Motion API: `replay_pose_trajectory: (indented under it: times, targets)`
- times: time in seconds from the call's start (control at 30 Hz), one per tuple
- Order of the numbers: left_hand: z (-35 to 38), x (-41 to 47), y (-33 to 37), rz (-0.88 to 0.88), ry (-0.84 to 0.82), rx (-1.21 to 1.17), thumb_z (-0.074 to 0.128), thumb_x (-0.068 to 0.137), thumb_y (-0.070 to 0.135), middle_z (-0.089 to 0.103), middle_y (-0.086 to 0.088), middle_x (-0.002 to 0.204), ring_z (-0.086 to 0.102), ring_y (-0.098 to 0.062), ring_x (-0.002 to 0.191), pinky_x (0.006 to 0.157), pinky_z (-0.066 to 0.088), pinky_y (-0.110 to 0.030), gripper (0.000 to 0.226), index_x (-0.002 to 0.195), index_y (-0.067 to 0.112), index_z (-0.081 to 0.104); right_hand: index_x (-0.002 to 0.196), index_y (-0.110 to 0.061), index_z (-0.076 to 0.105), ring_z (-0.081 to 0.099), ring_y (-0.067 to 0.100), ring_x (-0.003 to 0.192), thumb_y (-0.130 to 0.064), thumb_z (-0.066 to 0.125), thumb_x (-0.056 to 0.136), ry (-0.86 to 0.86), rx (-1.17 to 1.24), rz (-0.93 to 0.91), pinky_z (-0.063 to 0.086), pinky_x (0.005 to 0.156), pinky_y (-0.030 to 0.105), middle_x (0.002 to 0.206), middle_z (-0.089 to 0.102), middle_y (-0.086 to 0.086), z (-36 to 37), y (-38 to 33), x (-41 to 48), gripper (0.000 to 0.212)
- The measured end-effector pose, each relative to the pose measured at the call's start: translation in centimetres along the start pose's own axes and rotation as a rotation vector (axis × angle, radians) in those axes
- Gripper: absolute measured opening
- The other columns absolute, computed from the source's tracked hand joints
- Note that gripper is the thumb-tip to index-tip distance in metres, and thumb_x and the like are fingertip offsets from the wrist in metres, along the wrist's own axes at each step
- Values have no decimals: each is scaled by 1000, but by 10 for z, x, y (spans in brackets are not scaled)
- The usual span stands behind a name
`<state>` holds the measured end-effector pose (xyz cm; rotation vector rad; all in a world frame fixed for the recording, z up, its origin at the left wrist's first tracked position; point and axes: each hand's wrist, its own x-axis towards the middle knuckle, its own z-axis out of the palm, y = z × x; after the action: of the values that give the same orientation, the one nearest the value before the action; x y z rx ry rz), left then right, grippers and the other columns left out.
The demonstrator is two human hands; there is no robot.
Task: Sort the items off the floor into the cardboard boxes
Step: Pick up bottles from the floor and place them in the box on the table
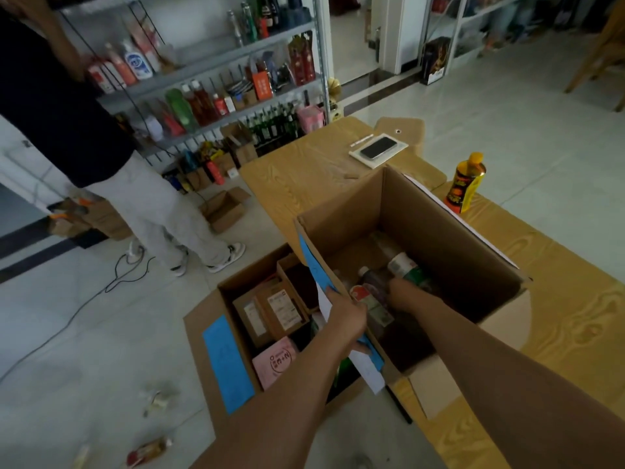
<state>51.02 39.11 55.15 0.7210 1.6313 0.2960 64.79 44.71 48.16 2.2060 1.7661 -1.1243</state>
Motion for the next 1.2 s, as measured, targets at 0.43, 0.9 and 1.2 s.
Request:
replay_pose_trajectory:
  times: [0.43, 0.9, 1.2]
  targets:
    - [-32, -4, -15, 84, -253, -87, 59, 87, 53, 11, 0, 160, 38, -36, 135, 75, 60, -46, 97, 146, 43, -18, 112, -10, 67, 62, 25, 91, -37, 55, 96, 155, 173, -114, 44, 76, 31, 96, 67, 10, -5, -10, -10, 33]
    - [-250, -57, -130, 298, 63, -349, 50, 99, 21, 61, 0, 102, 62, -13, 86, 78, 46, -26, 7, 102, 24, 56, 123, -26, 59, 59, 15, 103, -18, 55, 94, 652, 441, -324, 46, 86, 34, 117, 63, -5, 1, -138, -143, 30]
    - [-414, -88, -309, 284, 177, -388, 54, 94, 28, 69, -2, 113, 66, -18, 99, 77, 46, -29, 25, 118, 22, 60, 118, -26, 59, 62, 11, 90, -12, 56, 95, 263, 530, -398, 49, 70, 23, 107, 66, 0, 244, -275, -204, 27]
